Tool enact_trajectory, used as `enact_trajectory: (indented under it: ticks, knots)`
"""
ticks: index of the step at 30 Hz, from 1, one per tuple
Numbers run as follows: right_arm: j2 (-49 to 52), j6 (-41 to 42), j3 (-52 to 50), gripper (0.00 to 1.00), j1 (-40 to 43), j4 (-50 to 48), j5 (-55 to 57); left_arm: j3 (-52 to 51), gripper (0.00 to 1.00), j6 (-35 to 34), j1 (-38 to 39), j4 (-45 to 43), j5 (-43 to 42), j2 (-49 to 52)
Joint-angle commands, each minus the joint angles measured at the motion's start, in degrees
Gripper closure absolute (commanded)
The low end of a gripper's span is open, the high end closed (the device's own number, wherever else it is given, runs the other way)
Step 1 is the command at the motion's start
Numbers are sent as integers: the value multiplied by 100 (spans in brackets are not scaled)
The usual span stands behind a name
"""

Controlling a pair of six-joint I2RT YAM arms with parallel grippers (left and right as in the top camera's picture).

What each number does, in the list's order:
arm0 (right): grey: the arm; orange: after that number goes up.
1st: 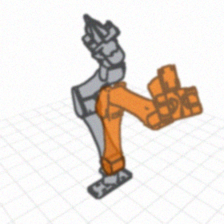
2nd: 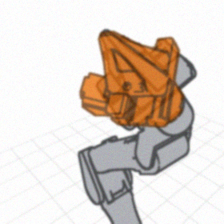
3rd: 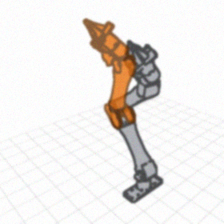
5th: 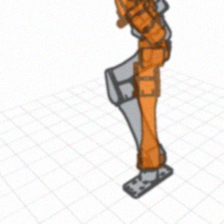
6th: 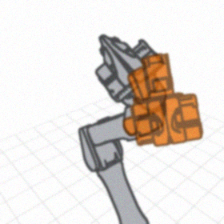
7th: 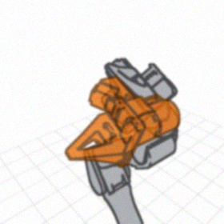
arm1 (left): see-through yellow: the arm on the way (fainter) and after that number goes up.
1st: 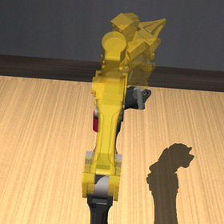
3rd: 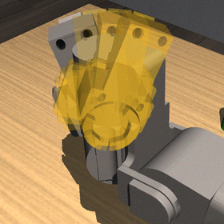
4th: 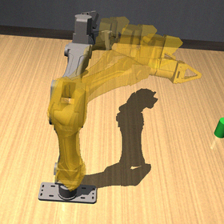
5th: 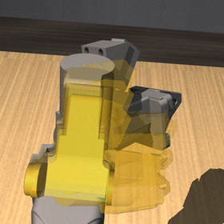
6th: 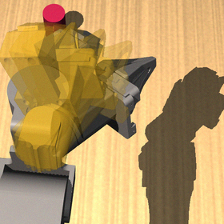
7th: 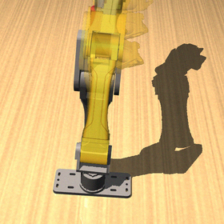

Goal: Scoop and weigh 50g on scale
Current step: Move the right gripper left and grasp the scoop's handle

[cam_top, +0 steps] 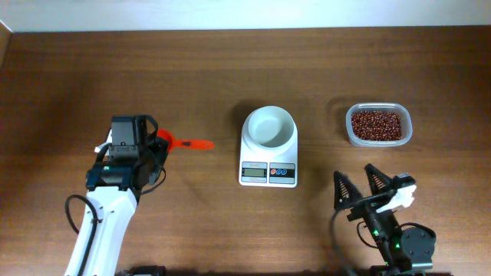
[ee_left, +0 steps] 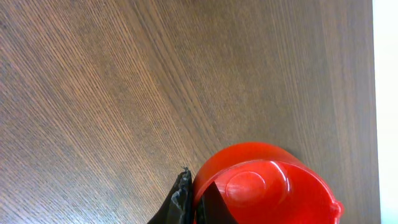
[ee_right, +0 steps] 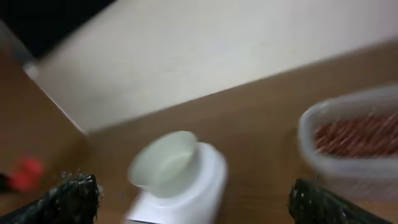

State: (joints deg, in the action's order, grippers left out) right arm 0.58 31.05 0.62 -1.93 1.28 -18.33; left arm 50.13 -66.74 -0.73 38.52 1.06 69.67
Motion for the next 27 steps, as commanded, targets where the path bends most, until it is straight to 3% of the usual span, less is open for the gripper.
enact_trajectory:
  ticks: [1,6,10,11,13,14,21,27]
  knots:
    - [-37,3578,-31,1,-31,-13,-415,-15,100,-48,-17,17,61,-92]
    - [-37,5504,-31,1,-31,-17,-695,-15,100,-46,-17,39,-87,-92]
    - [-37,5493,-31,1,-28,44,-625,-15,100,-46,-17,127,-87,-92]
    - [-37,5410,-31,1,-28,85,-619,-15,100,-46,-17,125,-87,-92]
    - [-37,3814,-31,1,-28,116,-640,-15,100,-48,-17,125,-85,-92]
    - [-31,3569,-31,1,-31,144,-723,-15,100,-46,-17,125,-85,-92]
    - [490,3136,592,1,-31,765,-828,-15,100,-48,-17,122,-66,-92]
    - [2293,2457,1926,1,-31,944,-1521,-15,100,-46,-17,136,-85,-92]
